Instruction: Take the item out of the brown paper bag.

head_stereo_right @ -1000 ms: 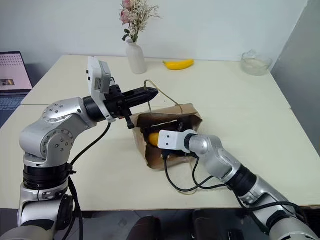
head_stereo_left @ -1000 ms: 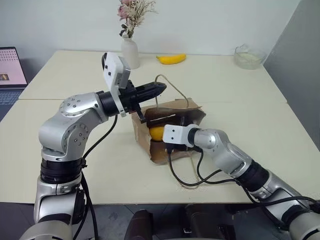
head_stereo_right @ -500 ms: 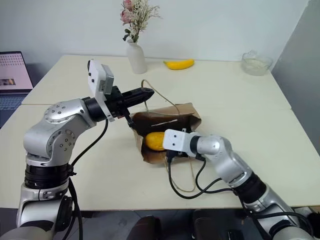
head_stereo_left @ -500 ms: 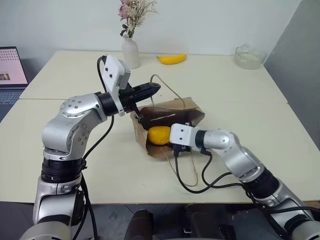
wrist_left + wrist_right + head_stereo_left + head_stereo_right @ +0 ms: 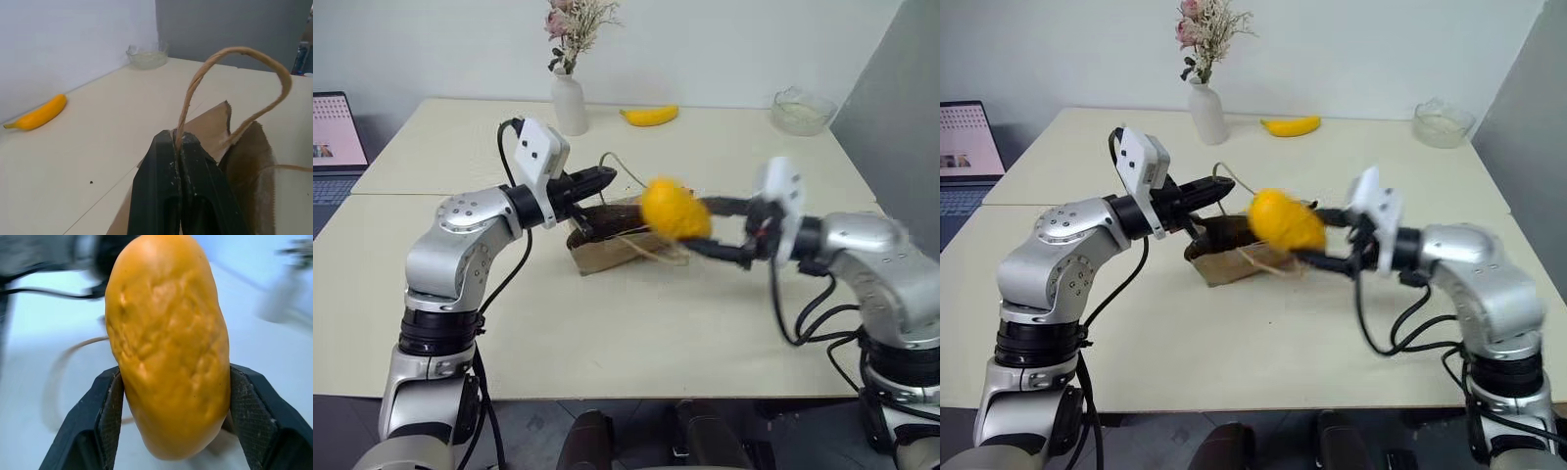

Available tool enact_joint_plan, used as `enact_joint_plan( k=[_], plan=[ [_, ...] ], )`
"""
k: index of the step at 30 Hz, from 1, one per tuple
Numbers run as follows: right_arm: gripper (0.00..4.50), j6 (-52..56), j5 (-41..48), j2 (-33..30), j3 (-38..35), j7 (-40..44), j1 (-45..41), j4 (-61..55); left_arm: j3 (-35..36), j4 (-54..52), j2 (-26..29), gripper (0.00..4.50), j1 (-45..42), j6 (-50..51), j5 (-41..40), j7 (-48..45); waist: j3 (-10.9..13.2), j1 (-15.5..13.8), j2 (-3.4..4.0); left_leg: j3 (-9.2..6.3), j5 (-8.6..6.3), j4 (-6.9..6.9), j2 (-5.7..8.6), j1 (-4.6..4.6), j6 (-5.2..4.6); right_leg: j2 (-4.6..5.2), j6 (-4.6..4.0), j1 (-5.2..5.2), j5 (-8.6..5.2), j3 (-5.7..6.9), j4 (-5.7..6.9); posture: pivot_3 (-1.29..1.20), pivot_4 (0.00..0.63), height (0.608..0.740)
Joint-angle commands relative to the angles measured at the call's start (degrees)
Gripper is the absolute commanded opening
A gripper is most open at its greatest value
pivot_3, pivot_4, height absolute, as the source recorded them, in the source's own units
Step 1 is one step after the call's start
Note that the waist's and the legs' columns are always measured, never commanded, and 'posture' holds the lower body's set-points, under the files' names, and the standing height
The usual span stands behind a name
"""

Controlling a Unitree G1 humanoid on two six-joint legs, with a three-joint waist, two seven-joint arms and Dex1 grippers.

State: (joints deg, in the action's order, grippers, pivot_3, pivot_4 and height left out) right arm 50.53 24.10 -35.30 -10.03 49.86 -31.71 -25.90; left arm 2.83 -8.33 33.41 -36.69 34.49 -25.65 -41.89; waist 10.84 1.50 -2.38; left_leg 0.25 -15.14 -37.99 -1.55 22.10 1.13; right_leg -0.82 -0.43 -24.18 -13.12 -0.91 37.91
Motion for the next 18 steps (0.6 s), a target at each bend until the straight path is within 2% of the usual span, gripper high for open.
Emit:
enact_joint_plan(
  k=[1, 5, 8, 12, 17, 18],
  plan=[
    [2.72, -7.11, -7.12, -5.62, 1.56, -2.81, 3.17, 5.43, 1.48, -1.15, 0.35, 0.0, -0.74, -1.11, -0.06, 0.23, 0.0, -0.02, 0.0, 0.0, 0.0, 0.01, 0.0, 0.01, 0.0, 0.0, 0.0, 0.0, 0.0, 0.01, -0.03, 0.0, 0.15, 0.74],
    [2.71, -19.32, -22.75, -11.19, 13.76, -7.97, 4.3, 19.76, 1.1, 0.37, 0.33, 0.0, -1.91, -1.88, 0.39, -0.17, 0.0, 0.33, 0.0, 0.13, 0.0, 0.03, 0.0, -0.01, -0.01, -0.01, 0.0, -0.01, 0.0, -0.07, -0.06, 0.0, 0.15, 0.74],
    [2.71, -24.93, -27.17, -13.56, 18.21, -6.55, 4.96, 24.75, 0.74, 0.22, 0.35, 0.0, -1.8, -2.22, 0.63, -0.35, 0.03, 0.33, 0.03, 0.27, 0.0, 0.04, 0.0, -0.04, -0.01, -0.03, 0.0, -0.03, 0.0, -0.12, -0.02, 0.0, 0.15, 0.74],
    [2.71, -27.34, -27.98, -15.01, 19.08, -4.29, 6.45, 26.27, 0.67, -0.52, 0.76, 0.0, -0.9, -2.28, 0.38, -0.92, 0.08, 0.32, 0.11, 0.25, 0.0, 0.08, -0.04, 0.04, 0.0, -0.06, 0.0, -0.1, -0.01, -0.1, -0.04, 0.0, 0.15, 0.74],
    [4.48, -28.24, -25.08, -16.7, 15.56, -1.18, 8.54, 24.18, 0.93, -0.29, 0.9, 0.0, -0.79, -2.71, 0.48, -1.29, 0.08, 0.15, 0.11, 0.14, 0.0, 0.04, -0.01, 0.04, 0.0, -0.05, 0.01, -0.07, -0.01, -0.09, -0.04, 0.0, 0.15, 0.74],
    [4.48, -28.39, -24.36, -17.52, 13.8, -0.79, 9.49, 23.49, 0.91, -0.09, 0.97, 0.0, -0.74, -2.98, 0.77, -1.28, 0.08, 0.14, 0.11, 0.13, 0.0, 0.03, -0.01, 0.03, 0.0, -0.05, 0.01, -0.06, -0.01, -0.08, -0.04, 0.0, 0.15, 0.74]
  ],
)
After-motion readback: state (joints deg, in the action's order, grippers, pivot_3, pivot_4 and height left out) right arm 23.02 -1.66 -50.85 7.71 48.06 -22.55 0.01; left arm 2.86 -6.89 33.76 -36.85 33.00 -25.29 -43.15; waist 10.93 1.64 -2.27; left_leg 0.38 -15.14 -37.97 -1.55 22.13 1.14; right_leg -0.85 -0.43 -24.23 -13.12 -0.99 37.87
